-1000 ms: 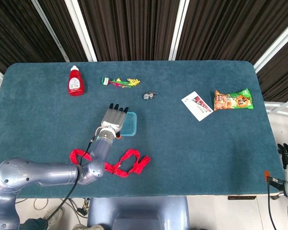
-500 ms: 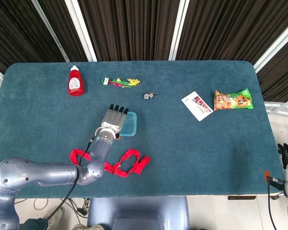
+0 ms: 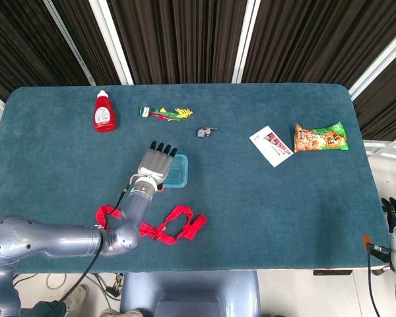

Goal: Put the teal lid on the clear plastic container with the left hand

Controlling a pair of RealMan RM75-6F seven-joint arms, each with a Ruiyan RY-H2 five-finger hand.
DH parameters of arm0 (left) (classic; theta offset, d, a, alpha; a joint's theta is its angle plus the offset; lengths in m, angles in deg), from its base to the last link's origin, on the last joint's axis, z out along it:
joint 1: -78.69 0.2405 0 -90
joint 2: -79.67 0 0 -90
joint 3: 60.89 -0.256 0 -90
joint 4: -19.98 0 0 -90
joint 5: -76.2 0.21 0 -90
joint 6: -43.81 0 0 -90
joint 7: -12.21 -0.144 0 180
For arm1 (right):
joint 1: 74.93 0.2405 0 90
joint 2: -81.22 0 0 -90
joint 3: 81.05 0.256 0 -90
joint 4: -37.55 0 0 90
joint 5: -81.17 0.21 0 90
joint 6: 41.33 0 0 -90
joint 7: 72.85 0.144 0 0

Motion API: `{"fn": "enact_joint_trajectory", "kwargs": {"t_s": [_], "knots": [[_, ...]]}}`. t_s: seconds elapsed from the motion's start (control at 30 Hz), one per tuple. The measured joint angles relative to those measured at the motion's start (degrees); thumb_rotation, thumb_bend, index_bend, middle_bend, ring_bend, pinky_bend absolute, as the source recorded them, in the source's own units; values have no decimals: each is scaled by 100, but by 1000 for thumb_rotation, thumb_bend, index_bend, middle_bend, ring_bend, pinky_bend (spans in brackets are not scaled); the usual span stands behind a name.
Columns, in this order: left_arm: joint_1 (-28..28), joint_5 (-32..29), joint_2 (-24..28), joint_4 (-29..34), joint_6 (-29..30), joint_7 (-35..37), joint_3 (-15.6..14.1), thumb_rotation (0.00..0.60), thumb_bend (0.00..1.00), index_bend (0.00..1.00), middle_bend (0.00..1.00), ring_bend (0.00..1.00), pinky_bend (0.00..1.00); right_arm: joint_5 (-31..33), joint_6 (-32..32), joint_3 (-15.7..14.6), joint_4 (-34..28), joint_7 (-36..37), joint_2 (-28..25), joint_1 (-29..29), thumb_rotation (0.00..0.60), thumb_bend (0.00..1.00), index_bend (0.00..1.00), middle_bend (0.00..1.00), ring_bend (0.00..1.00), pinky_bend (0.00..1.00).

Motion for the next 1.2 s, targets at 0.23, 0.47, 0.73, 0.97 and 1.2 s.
{"fn": "enact_joint_trajectory", "kwargs": {"t_s": [0.23, 0.47, 0.73, 0.97, 1.2], "knots": [[186, 540, 449, 410, 204, 140, -125, 600, 134, 6, 85, 11, 0, 16, -7, 2, -3, -25, 7, -2, 600, 392, 57, 39, 23, 0], [471, 1663, 618, 325, -212, 799, -188, 600, 360, 173, 248, 137, 100, 67, -25, 17, -13, -69, 23, -7, 600, 393, 57, 38, 23, 0], [860, 3168, 541, -539, -1006, 2207, -142, 600, 484, 442, 465, 297, 273, 163, -42, 47, -20, -112, 50, -18, 600, 393, 56, 39, 23, 0], [1007, 3743, 275, -1084, -1321, 2952, -7, 600, 507, 606, 542, 337, 309, 209, -28, 56, -31, -132, 59, -17, 600, 393, 57, 39, 23, 0], [1099, 4362, -102, -1483, -1327, 3390, 28, 600, 506, 606, 528, 338, 307, 237, -8, 60, -52, -121, 54, -18, 600, 392, 57, 38, 23, 0]]}}
